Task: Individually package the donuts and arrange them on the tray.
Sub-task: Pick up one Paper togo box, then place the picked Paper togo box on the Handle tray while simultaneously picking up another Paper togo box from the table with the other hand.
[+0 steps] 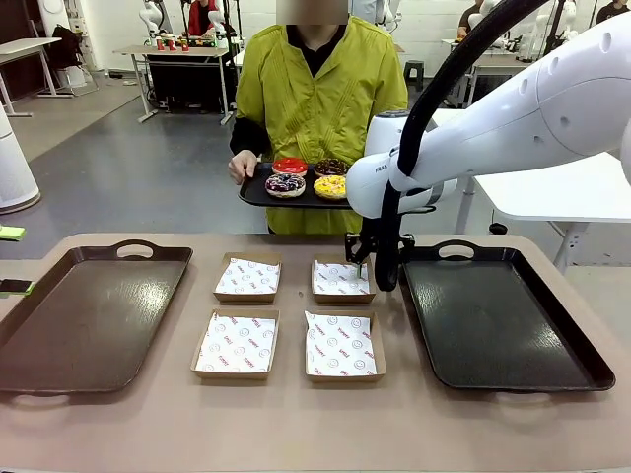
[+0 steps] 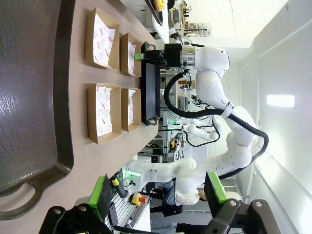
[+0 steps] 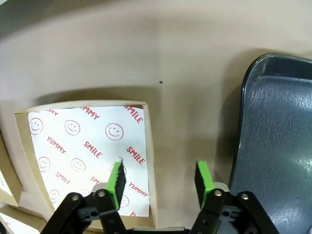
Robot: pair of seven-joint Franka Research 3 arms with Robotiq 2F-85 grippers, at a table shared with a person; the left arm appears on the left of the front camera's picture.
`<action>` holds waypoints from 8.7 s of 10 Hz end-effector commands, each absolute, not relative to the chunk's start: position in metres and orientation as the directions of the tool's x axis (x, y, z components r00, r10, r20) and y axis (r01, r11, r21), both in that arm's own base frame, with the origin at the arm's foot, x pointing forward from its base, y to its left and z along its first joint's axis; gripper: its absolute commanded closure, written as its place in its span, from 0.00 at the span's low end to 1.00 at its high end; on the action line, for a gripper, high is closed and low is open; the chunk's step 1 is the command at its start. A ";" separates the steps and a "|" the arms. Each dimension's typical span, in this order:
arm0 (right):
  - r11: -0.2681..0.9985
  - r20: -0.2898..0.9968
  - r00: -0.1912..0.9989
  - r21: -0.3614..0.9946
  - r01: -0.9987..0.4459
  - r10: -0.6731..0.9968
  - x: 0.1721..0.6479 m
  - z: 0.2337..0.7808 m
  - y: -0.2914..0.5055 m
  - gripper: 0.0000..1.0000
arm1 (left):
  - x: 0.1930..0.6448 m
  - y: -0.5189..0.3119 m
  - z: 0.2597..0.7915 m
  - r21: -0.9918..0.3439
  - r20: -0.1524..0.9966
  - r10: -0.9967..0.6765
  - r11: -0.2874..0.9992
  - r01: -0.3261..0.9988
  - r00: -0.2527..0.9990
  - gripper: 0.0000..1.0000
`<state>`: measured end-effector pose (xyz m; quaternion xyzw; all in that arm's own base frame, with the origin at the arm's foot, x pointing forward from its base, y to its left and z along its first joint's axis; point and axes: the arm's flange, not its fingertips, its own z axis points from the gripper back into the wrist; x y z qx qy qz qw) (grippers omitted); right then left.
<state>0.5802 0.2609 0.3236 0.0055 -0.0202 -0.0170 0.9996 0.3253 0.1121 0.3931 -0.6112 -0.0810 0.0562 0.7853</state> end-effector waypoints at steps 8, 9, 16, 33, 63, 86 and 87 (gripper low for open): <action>0.995 -0.012 0.996 0.059 0.085 -0.085 0.580 0.327 0.253 1.00 | 0.326 0.113 0.395 -0.972 0.062 0.201 0.235 0.014 0.978 0.00; 0.993 -0.011 0.995 0.065 0.103 -0.102 0.579 0.330 0.252 1.00 | 0.326 0.113 0.395 -0.972 0.062 0.201 0.235 0.014 0.978 0.00; 1.000 0.037 0.999 0.004 0.008 -0.009 0.562 0.449 0.273 1.00 | 0.326 0.113 0.395 -0.972 0.062 0.201 0.235 0.014 0.978 0.00; 1.000 0.047 0.999 0.009 -0.005 0.004 0.555 0.512 0.288 1.00 | 0.326 0.113 0.395 -0.972 0.062 0.201 0.235 0.014 0.978 0.00; 0.997 0.036 0.998 0.062 0.039 -0.042 0.535 0.457 0.027 0.99 | 0.510 -0.187 0.497 -0.181 0.205 0.040 0.984 -0.002 0.978 0.00; 0.996 0.009 1.000 0.084 0.028 -0.029 0.558 0.414 0.045 0.99 | 0.576 -0.221 0.330 -0.057 0.109 0.006 0.998 0.000 0.994 0.00; 0.996 -0.001 1.000 0.087 0.026 -0.026 0.563 0.407 0.049 0.99 | 0.576 -0.221 0.329 -0.060 0.108 0.008 0.998 -0.001 0.994 0.00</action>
